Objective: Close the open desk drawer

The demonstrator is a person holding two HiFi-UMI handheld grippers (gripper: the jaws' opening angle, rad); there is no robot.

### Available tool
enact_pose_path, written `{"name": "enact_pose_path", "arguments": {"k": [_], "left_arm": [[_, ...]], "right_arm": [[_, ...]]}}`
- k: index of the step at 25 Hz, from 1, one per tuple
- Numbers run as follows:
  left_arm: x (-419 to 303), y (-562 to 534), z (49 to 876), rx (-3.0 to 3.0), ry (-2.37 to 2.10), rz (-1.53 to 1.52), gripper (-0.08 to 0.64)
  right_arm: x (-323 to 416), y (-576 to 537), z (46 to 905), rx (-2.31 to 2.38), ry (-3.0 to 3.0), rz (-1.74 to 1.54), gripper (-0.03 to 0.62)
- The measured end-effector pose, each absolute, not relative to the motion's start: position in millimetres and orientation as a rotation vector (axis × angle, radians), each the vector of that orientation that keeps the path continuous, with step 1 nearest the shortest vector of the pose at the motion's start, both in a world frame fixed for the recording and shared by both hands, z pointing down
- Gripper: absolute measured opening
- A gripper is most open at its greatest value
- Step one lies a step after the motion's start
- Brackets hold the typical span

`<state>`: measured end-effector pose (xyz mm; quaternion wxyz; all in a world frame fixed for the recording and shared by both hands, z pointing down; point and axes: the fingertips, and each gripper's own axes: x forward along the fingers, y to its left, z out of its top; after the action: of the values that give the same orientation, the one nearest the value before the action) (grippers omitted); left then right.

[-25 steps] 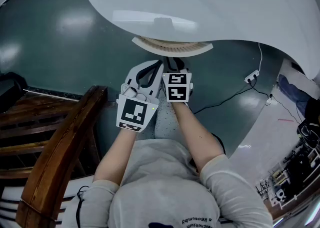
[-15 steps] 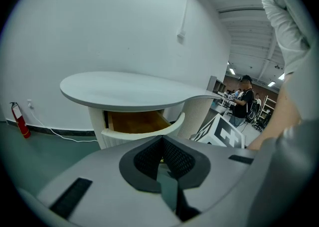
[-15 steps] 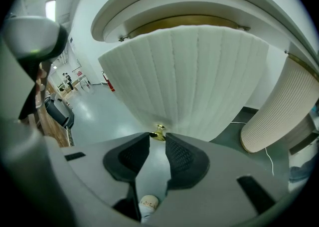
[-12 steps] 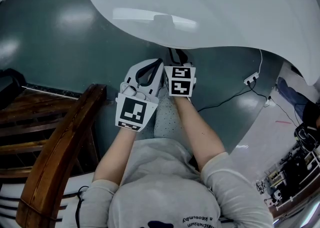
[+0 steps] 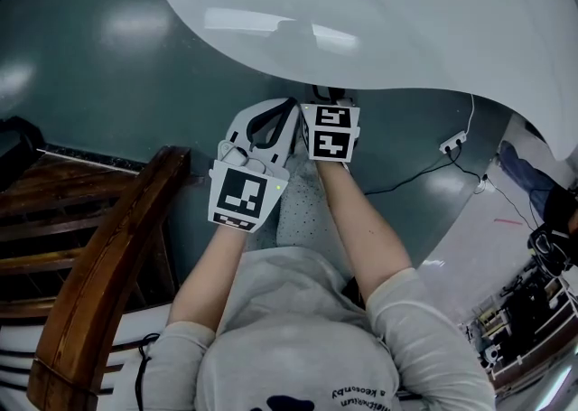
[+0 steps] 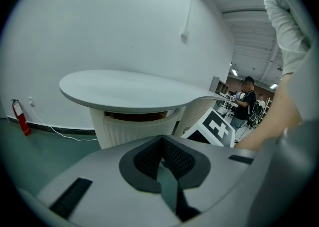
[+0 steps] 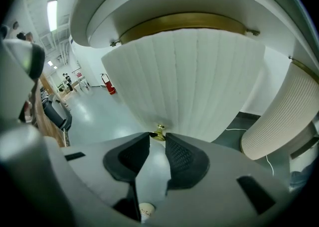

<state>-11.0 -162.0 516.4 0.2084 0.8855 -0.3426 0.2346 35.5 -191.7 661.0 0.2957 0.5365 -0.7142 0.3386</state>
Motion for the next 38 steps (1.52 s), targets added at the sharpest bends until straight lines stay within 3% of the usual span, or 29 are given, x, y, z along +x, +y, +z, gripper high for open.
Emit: {"name": "enact_pose_path", "arguments": {"k": [38], "left_arm": [[-5,-170,521,2.429,-0.971,0.661,0.010]], "right_arm": [[45,-242,659,1.472,-1.947,0.842,0.109]]}}
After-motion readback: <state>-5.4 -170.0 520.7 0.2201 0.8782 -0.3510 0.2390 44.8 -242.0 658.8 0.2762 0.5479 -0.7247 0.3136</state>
